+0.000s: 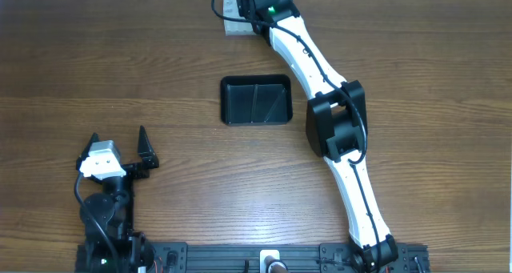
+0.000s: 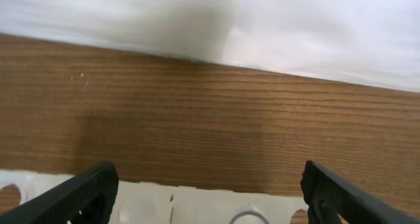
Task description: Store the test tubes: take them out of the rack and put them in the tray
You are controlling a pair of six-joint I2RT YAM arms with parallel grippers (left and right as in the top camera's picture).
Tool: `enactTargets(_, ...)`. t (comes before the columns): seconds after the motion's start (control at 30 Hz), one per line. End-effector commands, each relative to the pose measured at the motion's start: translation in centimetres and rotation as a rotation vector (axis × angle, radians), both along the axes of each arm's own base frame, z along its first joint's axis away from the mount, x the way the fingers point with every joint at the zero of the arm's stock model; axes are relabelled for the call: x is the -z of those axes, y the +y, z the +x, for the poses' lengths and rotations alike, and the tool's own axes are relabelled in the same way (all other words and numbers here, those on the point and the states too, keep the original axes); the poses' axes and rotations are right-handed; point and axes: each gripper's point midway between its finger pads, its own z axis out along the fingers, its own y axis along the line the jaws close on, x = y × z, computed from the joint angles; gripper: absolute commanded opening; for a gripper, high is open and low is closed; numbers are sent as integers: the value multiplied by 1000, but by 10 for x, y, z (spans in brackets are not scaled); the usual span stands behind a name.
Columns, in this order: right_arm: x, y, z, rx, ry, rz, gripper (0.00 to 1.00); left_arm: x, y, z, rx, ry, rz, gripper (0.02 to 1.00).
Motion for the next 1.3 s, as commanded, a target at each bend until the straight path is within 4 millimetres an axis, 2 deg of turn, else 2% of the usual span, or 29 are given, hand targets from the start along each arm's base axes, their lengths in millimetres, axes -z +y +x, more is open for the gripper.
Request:
enactTargets(0.03, 15, -12, 3, 67, 8, 16, 873, 0, 1, 0, -3, -3, 11, 998)
enactTargets(0.43, 28, -14, 3, 71, 26, 7, 831, 0, 1, 0, -3, -3, 11, 993)
enactTargets(0.53, 28, -15, 4, 72, 27, 6, 700, 0, 1, 0, -3, -3, 11, 996)
enactTargets(0.7, 28, -14, 3, 71, 27, 6, 397, 0, 1, 0, -3, -3, 11, 998)
enactTargets(0.8, 29, -14, 3, 71, 28, 6, 290, 0, 1, 0, -3, -3, 11, 996)
enactTargets(1.1, 27, -14, 3, 70, 25, 7, 222, 0, 1, 0, -3, -3, 11, 998)
enactTargets(1.3, 12, -11, 3, 66, 4, 17, 211, 0, 1, 0, -3, -3, 11, 998)
